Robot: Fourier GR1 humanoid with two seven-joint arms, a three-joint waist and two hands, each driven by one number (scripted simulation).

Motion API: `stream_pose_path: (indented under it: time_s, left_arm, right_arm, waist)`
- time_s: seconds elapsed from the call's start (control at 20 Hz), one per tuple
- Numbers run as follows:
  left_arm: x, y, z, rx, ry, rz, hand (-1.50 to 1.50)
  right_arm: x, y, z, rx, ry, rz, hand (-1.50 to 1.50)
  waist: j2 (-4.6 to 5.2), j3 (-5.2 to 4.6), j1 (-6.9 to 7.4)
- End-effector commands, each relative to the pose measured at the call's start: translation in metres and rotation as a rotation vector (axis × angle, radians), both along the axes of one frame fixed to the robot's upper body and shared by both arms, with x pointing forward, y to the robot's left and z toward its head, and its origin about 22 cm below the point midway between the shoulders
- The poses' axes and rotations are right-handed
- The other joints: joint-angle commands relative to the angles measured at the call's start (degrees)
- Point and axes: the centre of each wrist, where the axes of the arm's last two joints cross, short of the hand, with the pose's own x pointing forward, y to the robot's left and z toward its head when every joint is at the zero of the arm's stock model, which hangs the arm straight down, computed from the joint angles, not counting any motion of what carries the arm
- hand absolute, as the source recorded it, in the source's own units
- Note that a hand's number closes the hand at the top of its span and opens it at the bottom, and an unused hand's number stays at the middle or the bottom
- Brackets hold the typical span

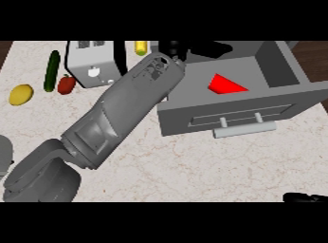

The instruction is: Pick up the can, place it into the drawer and close the drawer

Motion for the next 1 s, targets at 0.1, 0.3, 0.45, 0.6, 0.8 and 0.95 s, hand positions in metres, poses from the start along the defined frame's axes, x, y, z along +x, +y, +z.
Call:
stream_pose_path:
  time_s: [0.1, 0.3, 0.45, 0.6, 0.8, 0.95]
  left_arm:
    - [-0.003, 0.004, -0.013, -0.063, 0.024, -0.009, -1.5]
    - [-0.001, 0.0, 0.0, -0.089, 0.021, -0.001, -1.5]
    - [-0.004, -0.002, 0.003, -0.14, -0.002, -0.044, -1.5]
    - [-0.007, -0.01, 0.014, -0.15, -0.02, -0.025, -1.5]
    - [-0.006, -0.012, 0.019, -0.152, -0.042, -0.027, -1.5]
    - [-0.004, -0.01, 0.019, -0.142, -0.032, -0.002, -1.5]
  right_arm:
    - [-0.003, 0.001, 0.016, -0.2, -0.071, -0.043, -1.5]
    - [-0.016, 0.008, 0.026, -0.296, -0.12, 0.008, -1.5]
    - [0.0, 0.005, 0.018, -0.356, -0.14, 0.002, -1.5]
    - [-0.006, 0.015, 0.022, -0.483, -0.148, -0.006, -1.5]
    - [0.017, 0.026, 0.013, -0.638, -0.131, -0.038, -1.5]
    - [0.025, 0.03, 0.025, -0.777, -0.132, -0.082, -1.5]
  waist:
    - [-0.1, -0.08, 1.07]
    - [-0.32, -0.06, 0.64]
    - [-0.28, -0.03, 2.2]
    - [-0.8, -0.06, 2.79]
    - [-0.76, -0.08, 4.74]
    - [-0.96, -0.13, 5.4]
